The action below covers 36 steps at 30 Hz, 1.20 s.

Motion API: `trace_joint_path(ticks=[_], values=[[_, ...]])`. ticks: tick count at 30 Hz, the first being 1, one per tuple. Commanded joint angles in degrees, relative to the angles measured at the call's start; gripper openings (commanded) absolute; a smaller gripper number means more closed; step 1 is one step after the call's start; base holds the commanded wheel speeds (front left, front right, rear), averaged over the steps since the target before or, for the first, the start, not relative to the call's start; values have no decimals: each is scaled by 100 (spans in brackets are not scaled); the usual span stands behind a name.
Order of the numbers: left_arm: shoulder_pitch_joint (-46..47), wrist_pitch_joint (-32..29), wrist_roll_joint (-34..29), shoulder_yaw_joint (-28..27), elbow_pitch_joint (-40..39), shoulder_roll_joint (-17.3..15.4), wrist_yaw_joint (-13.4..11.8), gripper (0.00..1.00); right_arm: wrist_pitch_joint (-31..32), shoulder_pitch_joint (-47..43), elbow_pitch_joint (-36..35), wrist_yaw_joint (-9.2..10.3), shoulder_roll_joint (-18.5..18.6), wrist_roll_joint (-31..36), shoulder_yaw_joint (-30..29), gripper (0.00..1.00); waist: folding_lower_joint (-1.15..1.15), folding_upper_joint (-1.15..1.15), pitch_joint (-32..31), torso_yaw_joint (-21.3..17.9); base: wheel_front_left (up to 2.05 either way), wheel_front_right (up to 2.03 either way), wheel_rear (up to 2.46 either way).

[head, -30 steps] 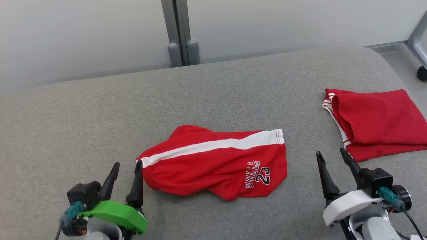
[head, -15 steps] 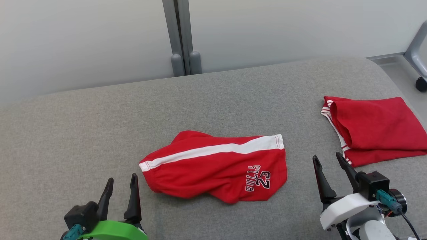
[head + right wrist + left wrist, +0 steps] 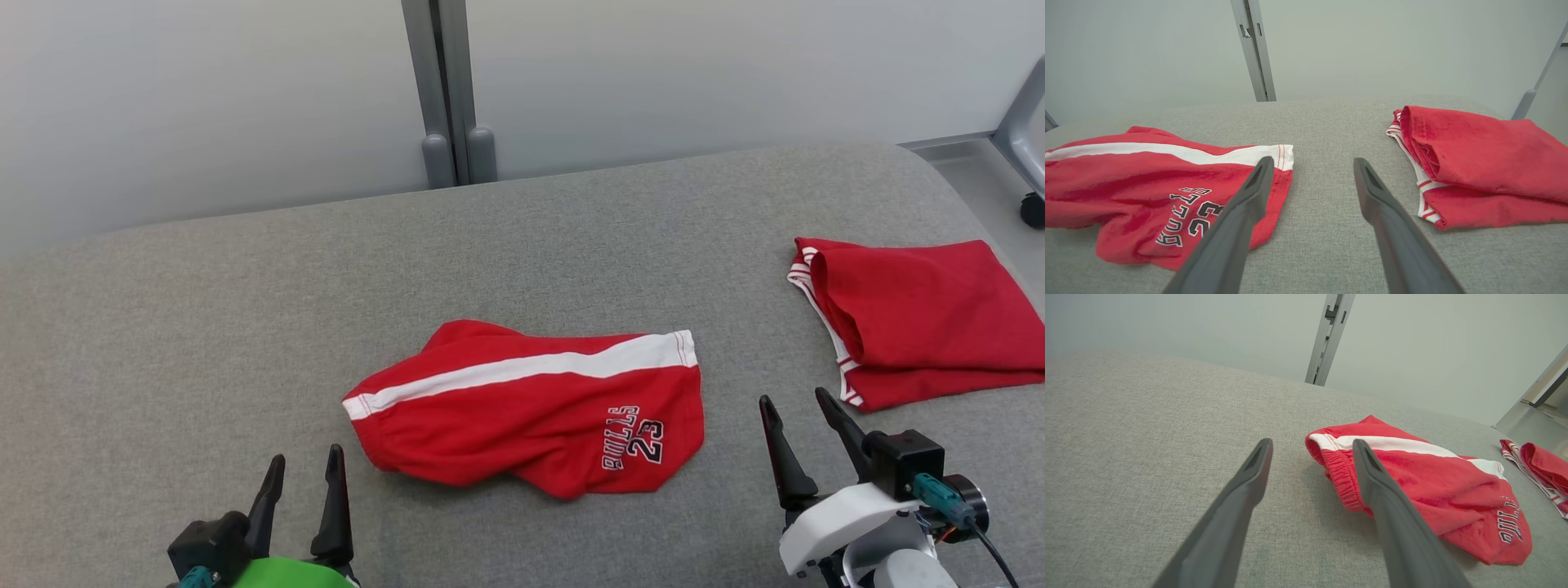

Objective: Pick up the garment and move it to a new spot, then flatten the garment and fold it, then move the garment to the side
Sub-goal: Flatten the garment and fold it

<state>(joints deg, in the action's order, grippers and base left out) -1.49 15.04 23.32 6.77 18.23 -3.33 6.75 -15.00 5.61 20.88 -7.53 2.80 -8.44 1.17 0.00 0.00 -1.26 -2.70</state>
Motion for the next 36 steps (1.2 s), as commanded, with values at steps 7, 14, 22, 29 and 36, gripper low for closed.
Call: trace_joint_path(ticks=[7,14,22,29,36], values=[[-12,18,-104,-22,58,20,53,100,-25,54,60,9,20,54,15,100,0,0,-2,26,0,0,0],[125,18,-149,-26,75,28,66,100,-25,302,225,9,18,111,130,100,0,0,15,81,0,0,0],[236,18,-187,99,96,31,77,100,348,1274,1009,9,20,299,354,100,0,0,182,237,0,0,0],[362,18,-164,126,143,23,82,100,924,2094,1759,9,325,73,454,100,0,0,459,506,0,0,0],[560,18,-135,211,164,-34,84,100,1854,2691,2393,9,684,-1501,1069,100,0,0,856,770,0,0,0]])
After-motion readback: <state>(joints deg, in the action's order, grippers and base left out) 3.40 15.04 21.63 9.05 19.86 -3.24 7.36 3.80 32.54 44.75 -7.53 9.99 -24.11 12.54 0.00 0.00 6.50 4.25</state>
